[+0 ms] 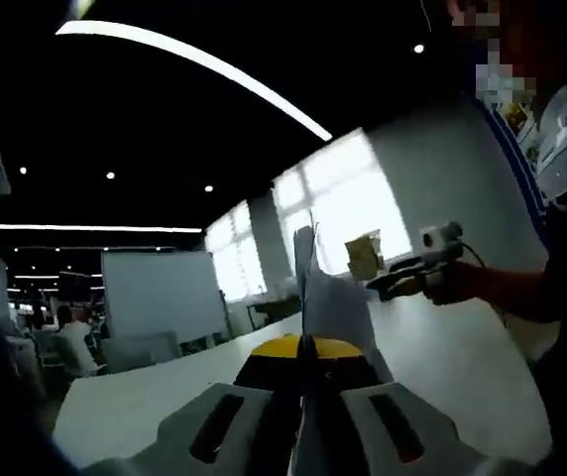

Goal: Organize the stack of printing papers by aligning and flattening the scattered papers on the table

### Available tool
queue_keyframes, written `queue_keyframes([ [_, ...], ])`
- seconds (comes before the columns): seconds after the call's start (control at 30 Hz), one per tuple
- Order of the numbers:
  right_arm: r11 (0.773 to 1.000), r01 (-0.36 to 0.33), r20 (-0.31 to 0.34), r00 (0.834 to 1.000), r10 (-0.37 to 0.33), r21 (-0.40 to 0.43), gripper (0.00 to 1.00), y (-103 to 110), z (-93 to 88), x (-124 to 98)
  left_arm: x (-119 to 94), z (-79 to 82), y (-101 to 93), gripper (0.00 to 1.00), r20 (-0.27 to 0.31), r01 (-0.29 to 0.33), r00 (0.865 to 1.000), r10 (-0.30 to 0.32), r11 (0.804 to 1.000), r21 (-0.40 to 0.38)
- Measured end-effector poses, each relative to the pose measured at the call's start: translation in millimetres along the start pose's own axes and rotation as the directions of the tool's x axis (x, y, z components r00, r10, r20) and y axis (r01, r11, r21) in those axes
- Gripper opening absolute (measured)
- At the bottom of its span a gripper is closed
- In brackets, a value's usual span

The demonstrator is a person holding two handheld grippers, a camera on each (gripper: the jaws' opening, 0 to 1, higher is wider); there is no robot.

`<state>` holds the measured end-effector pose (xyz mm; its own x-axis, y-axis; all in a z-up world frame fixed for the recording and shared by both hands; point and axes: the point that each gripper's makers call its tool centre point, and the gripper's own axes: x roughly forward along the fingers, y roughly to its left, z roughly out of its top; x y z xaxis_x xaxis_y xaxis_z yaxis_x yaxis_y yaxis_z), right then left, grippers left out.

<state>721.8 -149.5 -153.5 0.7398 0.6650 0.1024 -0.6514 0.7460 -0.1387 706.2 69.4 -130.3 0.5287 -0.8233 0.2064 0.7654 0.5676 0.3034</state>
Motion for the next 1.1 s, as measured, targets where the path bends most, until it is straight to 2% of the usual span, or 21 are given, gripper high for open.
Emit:
queue_keyframes([
  [0.03,1.000,-0.009,0.003,1.000,0.009,-0.013,0.45,4,5.0,1,1,10.5,-2.5,0.06,0.002,0.025,1.000,-0.025,0.999,0.036],
  [0.13,0.998,-0.030,0.005,1.000,0.031,-0.058,0.46,14,16.0,6,5,24.0,-8.2,0.06,-0.019,0.075,0.997,-0.074,0.993,0.092],
  [0.2,0.995,-0.048,0.008,0.999,0.049,-0.082,0.46,21,21.9,8,9,30.1,-21.0,0.06,-0.071,0.163,0.985,-0.155,0.979,0.119],
  [0.23,0.994,-0.062,0.010,0.998,0.063,-0.087,0.46,25,24.1,10,11,33.4,-23.6,0.06,-0.082,0.178,0.983,-0.167,0.972,0.154],
  [0.3,0.991,-0.094,0.011,0.995,0.095,-0.093,0.47,34,26.2,12,13,34.9,-35.5,0.06,-0.124,0.243,0.967,-0.224,0.956,0.163],
  [0.4,0.981,-0.150,-0.013,0.989,0.150,-0.121,0.47,49,22.3,17,17,37.3,-52.1,0.05,-0.153,0.317,0.943,-0.295,0.935,0.156],
  [0.5,0.971,-0.190,-0.037,0.982,0.187,-0.146,0.47,59,16.4,19,22,34.4,-67.7,0.05,-0.181,0.365,0.925,-0.335,0.915,0.171],
  [0.53,0.966,-0.209,-0.049,0.978,0.204,-0.152,0.46,63,13.7,19,23,33.2,-75.5,0.05,-0.188,0.392,0.914,-0.360,0.904,0.171],
  [0.6,0.956,-0.245,-0.072,0.969,0.237,-0.159,0.44,71,8.1,20,24,32.7,-84.0,0.05,-0.188,0.416,0.903,-0.385,0.894,0.167],
  [0.77,0.928,-0.332,-0.097,0.943,0.319,-0.168,0.29,86,1.9,16,25,27.1,-99.8,0.05,-0.215,0.467,0.877,-0.430,0.869,0.166],
  [0.9,0.903,-0.395,-0.105,0.918,0.381,-0.172,0.13,98,-1.0,12,25,26.3,-101.6,0.06,-0.215,0.472,0.874,-0.437,0.868,0.156],
  [0.93,0.896,-0.406,-0.105,0.914,0.393,-0.179,0.08,101,-1.5,12,26,26.6,-101.0,0.06,-0.208,0.463,0.879,-0.430,0.874,0.147],
  [0.97,0.889,-0.421,-0.105,0.907,0.408,-0.179,0.04,104,-1.8,11,27,27.0,-99.2,0.06,-0.203,0.450,0.885,-0.419,0.881,0.147],
  [1.0,0.887,-0.424,-0.102,0.905,0.412,-0.180,0.01,105,-1.7,11,30,30.2,-93.1,0.06,-0.181,0.415,0.904,-0.386,0.895,0.162],
  [1.03,0.884,-0.428,-0.092,0.904,0.418,-0.187,0.00,107,-0.1,11,32,32.0,-88.8,0.06,-0.163,0.384,0.920,-0.358,0.905,0.182],
  [1.1,0.888,-0.429,-0.084,0.903,0.421,-0.166,0.00,107,1.5,11,35,34.4,-79.8,0.09,-0.141,0.332,0.941,-0.307,0.917,0.221],
])
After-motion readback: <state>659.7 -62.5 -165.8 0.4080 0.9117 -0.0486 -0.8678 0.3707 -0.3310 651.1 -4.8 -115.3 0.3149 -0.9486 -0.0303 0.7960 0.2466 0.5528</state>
